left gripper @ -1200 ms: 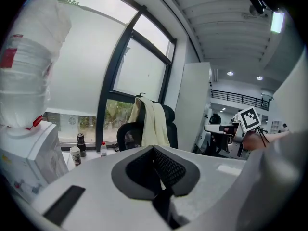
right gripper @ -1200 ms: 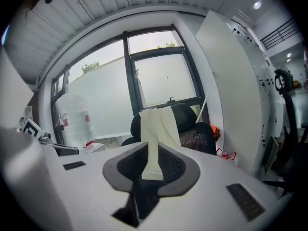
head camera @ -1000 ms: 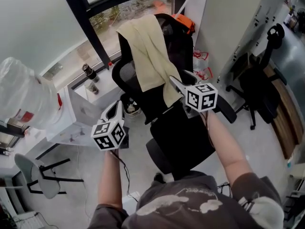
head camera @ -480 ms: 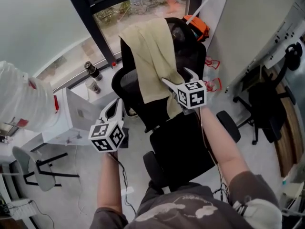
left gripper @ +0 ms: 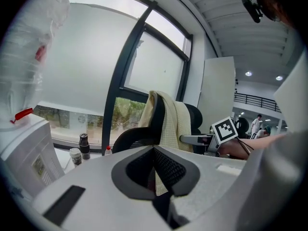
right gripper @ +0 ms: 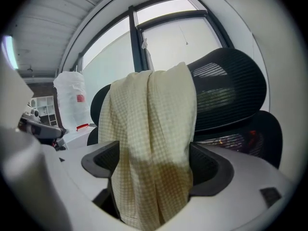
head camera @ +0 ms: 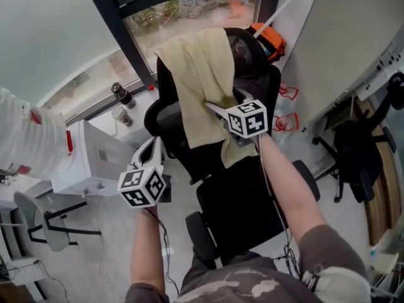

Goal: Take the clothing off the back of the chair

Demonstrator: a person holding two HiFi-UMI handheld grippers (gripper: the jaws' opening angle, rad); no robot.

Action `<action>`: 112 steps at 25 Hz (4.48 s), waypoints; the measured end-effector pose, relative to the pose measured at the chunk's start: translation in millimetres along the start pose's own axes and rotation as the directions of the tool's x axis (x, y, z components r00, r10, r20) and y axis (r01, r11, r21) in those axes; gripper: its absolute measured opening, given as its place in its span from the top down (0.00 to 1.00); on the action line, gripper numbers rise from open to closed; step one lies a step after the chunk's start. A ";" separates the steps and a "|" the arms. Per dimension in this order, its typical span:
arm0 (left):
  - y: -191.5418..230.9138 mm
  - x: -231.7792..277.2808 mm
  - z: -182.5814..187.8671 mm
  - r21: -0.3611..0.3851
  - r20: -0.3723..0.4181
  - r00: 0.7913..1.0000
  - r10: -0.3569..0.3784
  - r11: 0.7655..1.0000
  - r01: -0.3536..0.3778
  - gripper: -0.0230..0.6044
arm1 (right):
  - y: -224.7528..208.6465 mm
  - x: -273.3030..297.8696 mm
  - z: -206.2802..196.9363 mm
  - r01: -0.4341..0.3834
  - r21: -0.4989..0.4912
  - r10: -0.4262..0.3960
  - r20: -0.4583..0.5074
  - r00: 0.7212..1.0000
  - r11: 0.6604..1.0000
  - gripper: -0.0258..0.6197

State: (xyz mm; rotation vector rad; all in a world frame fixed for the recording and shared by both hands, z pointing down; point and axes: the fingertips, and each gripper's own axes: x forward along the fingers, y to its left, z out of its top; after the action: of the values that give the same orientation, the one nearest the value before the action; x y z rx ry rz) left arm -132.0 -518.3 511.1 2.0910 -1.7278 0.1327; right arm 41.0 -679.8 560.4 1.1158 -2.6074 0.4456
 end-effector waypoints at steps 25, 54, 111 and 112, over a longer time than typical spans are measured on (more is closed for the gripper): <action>12.2 -11.0 -3.9 -0.041 -0.015 0.999 0.036 0.998 -0.037 0.96 | 45.6 -5.8 45.3 0.053 -0.108 -0.047 0.060 0.997 0.993 0.91; -14.2 -54.8 103.5 0.042 0.142 0.989 -0.032 0.999 0.027 0.97 | 110.7 -122.6 310.7 0.126 -0.264 0.018 0.482 0.876 0.956 0.92; -105.1 -315.9 -22.1 0.155 0.031 0.872 -0.489 0.864 0.479 0.96 | 325.0 -451.5 43.6 0.405 -0.024 -0.350 0.456 0.818 0.914 0.91; -106.7 -315.1 -26.6 0.151 0.024 0.874 -0.486 0.866 0.477 0.96 | 323.0 -451.4 36.4 0.399 -0.012 -0.353 0.445 0.823 0.917 0.91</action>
State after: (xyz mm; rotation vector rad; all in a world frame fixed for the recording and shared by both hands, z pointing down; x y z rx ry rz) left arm -94.9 -205.1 402.1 2.5889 -1.1985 0.0404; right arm 100.3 -187.6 308.1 1.8215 -2.6116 -0.0407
